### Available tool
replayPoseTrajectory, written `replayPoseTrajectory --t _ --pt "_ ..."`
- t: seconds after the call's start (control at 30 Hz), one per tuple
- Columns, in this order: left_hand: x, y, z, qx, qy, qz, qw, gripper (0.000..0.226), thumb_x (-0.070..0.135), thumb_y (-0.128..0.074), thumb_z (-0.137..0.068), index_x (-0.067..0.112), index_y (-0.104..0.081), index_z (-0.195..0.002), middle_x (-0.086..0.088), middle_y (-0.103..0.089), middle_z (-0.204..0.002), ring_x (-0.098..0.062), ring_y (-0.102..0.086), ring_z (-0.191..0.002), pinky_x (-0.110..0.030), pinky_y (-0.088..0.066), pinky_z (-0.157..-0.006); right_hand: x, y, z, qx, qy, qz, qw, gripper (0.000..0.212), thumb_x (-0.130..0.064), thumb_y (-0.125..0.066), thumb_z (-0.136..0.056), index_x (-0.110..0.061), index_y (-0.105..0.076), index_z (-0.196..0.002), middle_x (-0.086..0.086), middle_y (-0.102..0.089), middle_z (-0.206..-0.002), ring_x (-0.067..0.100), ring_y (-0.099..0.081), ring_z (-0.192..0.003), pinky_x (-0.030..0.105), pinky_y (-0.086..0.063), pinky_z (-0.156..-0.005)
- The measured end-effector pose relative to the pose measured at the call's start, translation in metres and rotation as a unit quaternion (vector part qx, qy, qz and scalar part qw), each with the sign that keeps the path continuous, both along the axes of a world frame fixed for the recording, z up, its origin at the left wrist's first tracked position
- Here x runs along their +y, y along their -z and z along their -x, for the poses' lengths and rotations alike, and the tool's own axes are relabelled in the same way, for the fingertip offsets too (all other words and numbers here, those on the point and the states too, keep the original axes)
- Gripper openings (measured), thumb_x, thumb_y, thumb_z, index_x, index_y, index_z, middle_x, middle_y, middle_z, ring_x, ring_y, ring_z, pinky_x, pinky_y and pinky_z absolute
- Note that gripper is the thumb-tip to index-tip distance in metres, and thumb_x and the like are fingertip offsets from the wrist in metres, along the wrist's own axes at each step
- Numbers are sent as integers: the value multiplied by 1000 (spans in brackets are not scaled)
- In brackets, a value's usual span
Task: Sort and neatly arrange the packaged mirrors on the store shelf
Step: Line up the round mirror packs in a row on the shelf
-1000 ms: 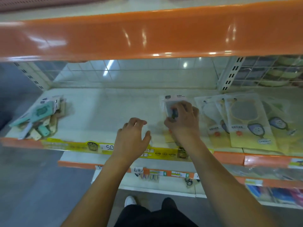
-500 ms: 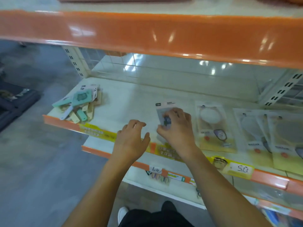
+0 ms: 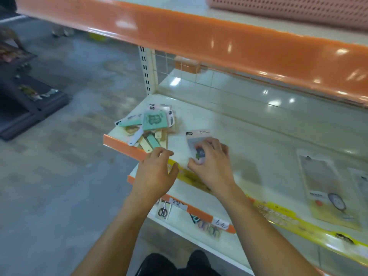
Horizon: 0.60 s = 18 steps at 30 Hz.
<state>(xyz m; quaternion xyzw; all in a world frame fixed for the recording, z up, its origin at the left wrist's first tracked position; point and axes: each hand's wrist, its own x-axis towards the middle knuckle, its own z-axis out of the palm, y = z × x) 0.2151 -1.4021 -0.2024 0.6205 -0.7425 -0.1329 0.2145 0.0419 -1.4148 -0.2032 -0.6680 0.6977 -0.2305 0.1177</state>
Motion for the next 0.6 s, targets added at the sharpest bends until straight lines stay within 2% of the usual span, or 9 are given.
replayPoseTrajectory --t 0.13,0.4,0.5,0.6 --pt "-13 3 -38 -18 -3 -4 1000 36 35 -57 -89 18 -59 -120 -2 -57 -121 -25 -59 -105 -43 -50 -85 -14 2 -37 4 -14 9 1000 39 -41 -67 -75 -23 -62 -109 -1 -50 -124 31 -42 -114 33 -33 -100" --pt "-22 9 -92 -16 -44 -4 999 32 38 -53 -89 23 -58 -117 4 -56 -121 -21 -59 -102 -42 -51 -77 -34 10 -92 -18 -54 10 998 39 -42 -66 -78 -24 -62 -112 -6 -49 -122 27 -37 -114 33 -40 -96" --pt "-22 11 -102 -12 -63 -18 998 35 39 -52 -90 26 -55 -122 6 -53 -126 -19 -57 -107 -42 -49 -83 -44 11 -104 -20 -72 15 997 38 -41 -67 -78 -25 -61 -112 -7 -48 -121 26 -36 -115 36 -43 -96" --pt "-21 12 -107 -11 -88 -32 996 37 39 -51 -91 26 -53 -126 5 -51 -130 -19 -54 -112 -40 -46 -91 -55 11 -112 -16 -92 13 996 39 -40 -67 -78 -24 -61 -114 -7 -48 -121 25 -36 -115 30 -39 -97"
